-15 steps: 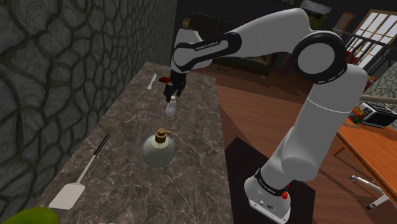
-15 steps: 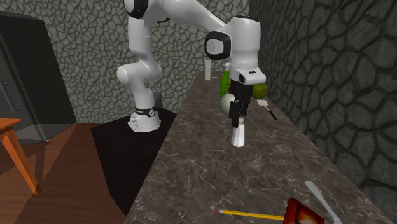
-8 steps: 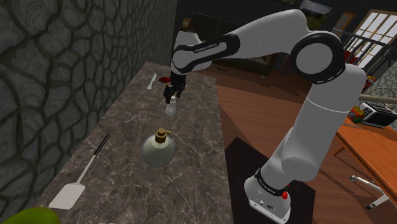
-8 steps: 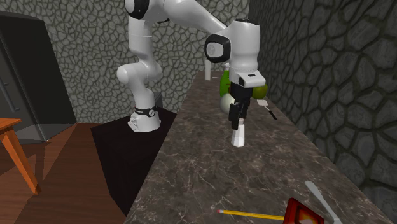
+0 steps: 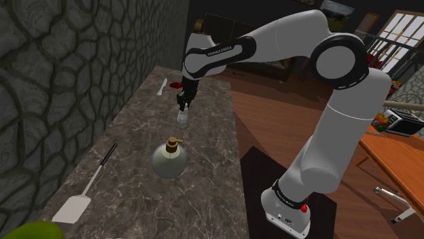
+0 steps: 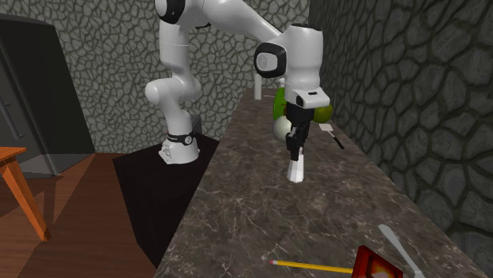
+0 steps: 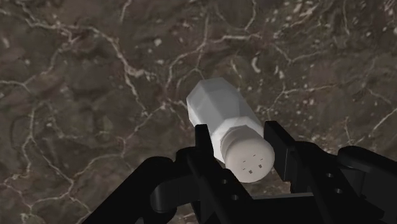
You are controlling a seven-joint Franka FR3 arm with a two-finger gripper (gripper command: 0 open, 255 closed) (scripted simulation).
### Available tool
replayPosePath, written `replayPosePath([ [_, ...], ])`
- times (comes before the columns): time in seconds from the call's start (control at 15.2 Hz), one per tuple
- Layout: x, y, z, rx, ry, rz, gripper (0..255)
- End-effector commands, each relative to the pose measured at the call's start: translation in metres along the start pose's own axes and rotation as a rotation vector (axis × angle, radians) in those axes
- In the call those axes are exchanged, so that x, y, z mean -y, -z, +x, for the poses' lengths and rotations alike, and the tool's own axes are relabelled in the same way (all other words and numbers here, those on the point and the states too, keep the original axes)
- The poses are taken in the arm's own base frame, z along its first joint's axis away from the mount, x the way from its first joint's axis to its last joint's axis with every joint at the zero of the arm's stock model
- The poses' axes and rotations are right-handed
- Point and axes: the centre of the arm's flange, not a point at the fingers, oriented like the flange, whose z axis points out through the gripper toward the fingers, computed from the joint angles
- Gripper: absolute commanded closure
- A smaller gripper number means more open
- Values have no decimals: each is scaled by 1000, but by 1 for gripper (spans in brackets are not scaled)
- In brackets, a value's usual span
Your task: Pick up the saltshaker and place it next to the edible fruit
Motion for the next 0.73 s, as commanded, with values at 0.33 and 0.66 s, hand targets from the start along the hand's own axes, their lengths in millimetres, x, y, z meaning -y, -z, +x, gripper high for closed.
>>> replayPosePath([
  [0.33,1,10,0,0,0,0,255],
  [0.66,3,37,0,0,0,0,255],
])
